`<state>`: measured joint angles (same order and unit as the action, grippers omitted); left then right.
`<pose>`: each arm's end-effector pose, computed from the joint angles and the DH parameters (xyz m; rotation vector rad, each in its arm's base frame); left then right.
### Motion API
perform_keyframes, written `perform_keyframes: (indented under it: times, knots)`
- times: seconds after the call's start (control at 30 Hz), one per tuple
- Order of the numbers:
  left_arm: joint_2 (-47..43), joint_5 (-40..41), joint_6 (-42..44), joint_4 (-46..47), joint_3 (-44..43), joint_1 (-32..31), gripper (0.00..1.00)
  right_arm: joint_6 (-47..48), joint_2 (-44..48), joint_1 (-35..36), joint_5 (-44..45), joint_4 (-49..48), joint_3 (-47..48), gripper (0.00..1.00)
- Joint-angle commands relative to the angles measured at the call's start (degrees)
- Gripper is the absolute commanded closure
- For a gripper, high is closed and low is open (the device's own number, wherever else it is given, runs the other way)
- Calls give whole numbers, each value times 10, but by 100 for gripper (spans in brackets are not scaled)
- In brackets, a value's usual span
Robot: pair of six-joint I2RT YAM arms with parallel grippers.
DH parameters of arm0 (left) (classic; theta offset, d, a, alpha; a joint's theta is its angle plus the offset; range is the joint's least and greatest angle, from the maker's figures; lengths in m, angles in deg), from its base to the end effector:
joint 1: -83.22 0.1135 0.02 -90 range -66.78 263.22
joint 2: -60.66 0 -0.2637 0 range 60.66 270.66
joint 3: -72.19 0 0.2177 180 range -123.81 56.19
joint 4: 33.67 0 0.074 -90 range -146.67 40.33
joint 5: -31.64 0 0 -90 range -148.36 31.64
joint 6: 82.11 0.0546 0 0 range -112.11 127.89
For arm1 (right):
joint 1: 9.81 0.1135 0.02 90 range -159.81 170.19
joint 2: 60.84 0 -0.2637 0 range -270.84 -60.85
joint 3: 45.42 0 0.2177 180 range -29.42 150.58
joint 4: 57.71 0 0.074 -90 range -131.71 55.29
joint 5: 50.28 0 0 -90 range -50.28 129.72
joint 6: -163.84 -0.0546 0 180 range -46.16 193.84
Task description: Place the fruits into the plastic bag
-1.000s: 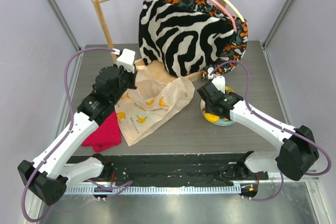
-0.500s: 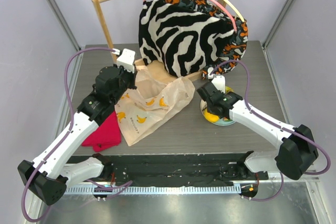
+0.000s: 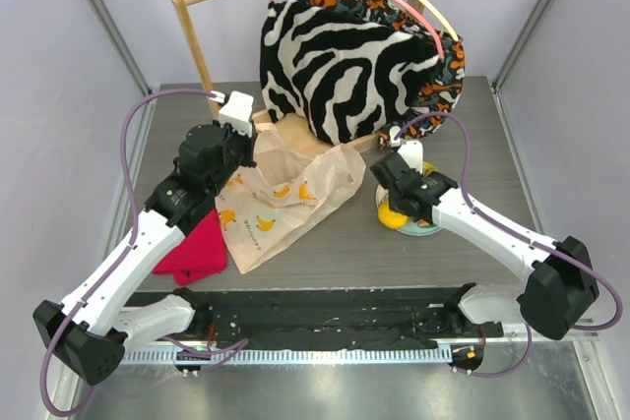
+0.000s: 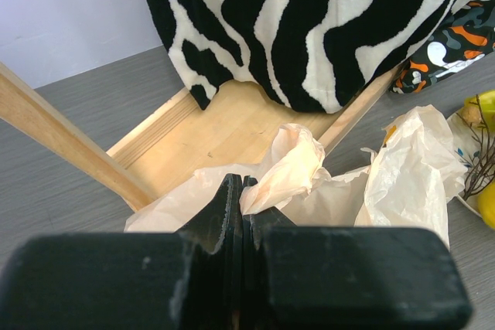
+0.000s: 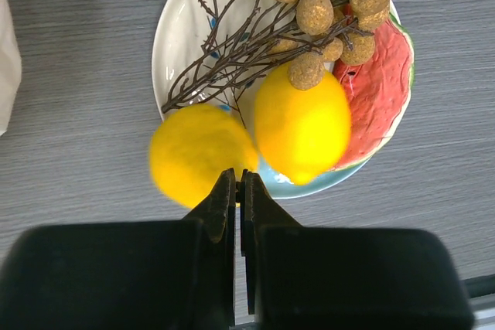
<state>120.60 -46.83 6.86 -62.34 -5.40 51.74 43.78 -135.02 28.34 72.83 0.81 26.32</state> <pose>0.1938 -0.1058 0.3834 0.3207 1.7357 -0.2352 0.1944 0.1148 0.2533 0.0150 2.4064 -0.2421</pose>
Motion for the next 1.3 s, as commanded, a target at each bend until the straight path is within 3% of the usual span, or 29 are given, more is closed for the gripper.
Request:
perform_keyframes:
  times: [0.0, 0.5, 0.8, 1.0, 1.27]
  knots:
    - [-11, 8, 3, 24, -16, 0, 100, 4, 50, 3, 0, -2, 27, 99]
    - [-11, 6, 3, 23, -15, 0, 100, 22, 147, 2, -44, -70, 15, 99]
    - [-10, 4, 2, 24, -16, 0, 100, 37, 289, 1, -147, -301, -38, 99]
    - [-10, 3, 2, 24, -15, 0, 100, 55, 215, 2, -219, -454, -26, 99]
    - [-11, 8, 4, 25, -14, 0, 100, 19, 64, 3, -371, -553, 45, 99]
